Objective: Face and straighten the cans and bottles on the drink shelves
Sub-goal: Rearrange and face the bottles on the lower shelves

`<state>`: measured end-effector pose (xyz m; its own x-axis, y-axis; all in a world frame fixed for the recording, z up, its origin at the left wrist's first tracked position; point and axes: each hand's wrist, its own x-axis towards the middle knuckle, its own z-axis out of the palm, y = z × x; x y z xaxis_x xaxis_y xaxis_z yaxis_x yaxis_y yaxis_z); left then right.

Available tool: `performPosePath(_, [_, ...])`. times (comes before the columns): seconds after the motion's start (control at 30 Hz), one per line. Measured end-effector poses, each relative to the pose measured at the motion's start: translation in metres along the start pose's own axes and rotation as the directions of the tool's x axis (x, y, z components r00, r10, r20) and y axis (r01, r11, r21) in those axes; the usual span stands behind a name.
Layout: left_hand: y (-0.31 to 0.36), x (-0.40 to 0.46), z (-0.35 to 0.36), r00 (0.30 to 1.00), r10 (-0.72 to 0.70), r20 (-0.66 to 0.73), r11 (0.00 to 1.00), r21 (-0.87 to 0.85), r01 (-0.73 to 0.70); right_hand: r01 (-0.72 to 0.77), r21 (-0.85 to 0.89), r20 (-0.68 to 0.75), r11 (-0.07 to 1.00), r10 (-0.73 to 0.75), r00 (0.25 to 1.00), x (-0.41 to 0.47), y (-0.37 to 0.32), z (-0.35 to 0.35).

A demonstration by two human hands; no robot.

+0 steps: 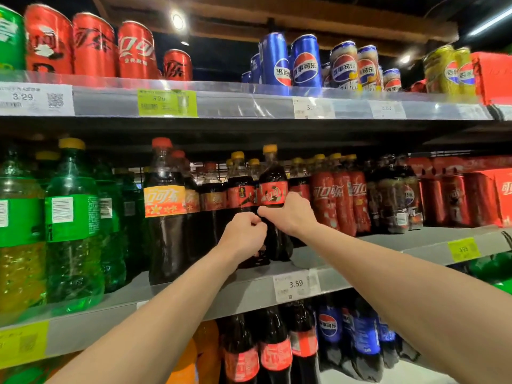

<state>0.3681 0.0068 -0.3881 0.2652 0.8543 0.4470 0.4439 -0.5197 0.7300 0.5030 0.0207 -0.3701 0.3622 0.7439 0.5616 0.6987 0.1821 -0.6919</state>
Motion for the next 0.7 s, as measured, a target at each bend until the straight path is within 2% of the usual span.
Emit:
performPosePath(0.13, [-0.004, 0.007, 0.005, 1.000, -0.010, 0.002, 1.000, -0.009, 0.010, 0.002, -0.040, 0.017, 0.999, -0.001, 1.000, 0.005, 0.005, 0.006])
performPosePath(0.27, [-0.011, 0.006, 0.011, 0.999, -0.027, 0.029, 0.999, -0.027, 0.027, -0.039, 0.032, 0.060, 0.999, 0.037, 0.997, 0.008, 0.019, 0.010])
performPosePath(0.43, [-0.015, 0.006, 0.010, 0.997, -0.081, -0.005, 0.996, -0.021, 0.081, -0.060, 0.100, 0.163, 0.993, 0.043, 0.986, 0.007, 0.023, 0.011])
performPosePath(0.57, [-0.016, 0.003, 0.009, 0.996, -0.083, -0.023, 0.996, -0.019, 0.083, -0.067, 0.071, 0.164, 0.995, 0.055, 0.985, 0.004, 0.021, 0.014])
performPosePath(0.7, [-0.012, -0.003, 0.008, 0.995, 0.023, -0.096, 1.000, 0.023, -0.021, -0.110, -0.059, 0.203, 0.992, 0.120, 0.972, -0.003, 0.018, 0.013])
